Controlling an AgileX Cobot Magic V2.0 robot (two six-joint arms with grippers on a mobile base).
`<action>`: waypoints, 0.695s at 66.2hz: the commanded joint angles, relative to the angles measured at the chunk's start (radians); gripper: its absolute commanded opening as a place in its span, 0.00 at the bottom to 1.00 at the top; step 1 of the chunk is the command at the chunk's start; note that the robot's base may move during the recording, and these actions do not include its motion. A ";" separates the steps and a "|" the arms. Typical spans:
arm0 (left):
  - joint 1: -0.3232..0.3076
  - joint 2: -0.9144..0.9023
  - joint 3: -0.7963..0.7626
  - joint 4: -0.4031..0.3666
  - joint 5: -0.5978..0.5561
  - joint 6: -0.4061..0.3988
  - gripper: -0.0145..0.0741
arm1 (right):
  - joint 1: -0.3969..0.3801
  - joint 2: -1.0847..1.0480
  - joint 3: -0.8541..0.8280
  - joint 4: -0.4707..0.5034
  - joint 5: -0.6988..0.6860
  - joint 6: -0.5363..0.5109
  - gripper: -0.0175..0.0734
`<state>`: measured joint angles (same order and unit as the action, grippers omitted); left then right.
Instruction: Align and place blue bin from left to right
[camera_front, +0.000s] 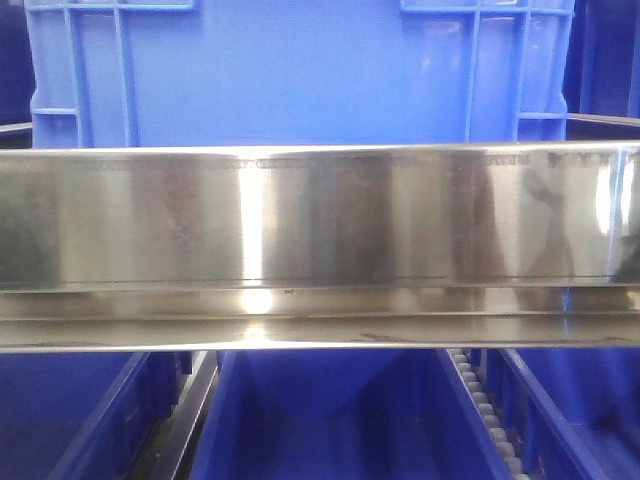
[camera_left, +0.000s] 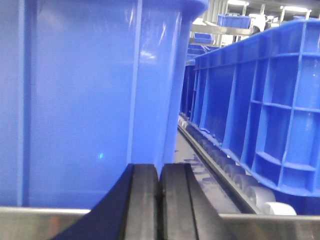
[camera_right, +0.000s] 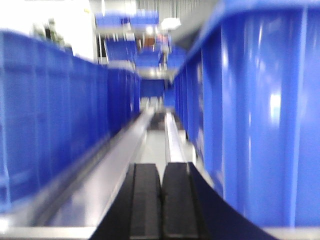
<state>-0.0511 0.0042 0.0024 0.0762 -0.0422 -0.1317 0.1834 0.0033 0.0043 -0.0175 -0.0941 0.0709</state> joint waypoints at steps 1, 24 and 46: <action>-0.003 -0.004 -0.002 -0.007 -0.067 0.002 0.04 | -0.001 -0.003 -0.004 0.002 -0.118 -0.002 0.11; -0.003 -0.004 -0.170 -0.007 0.032 0.002 0.04 | -0.001 -0.003 -0.183 0.002 0.021 -0.002 0.11; -0.003 0.140 -0.444 -0.007 0.247 0.002 0.04 | -0.001 0.121 -0.451 0.002 0.248 -0.002 0.11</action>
<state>-0.0511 0.0906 -0.3828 0.0762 0.1956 -0.1317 0.1834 0.0755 -0.3872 -0.0175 0.0947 0.0709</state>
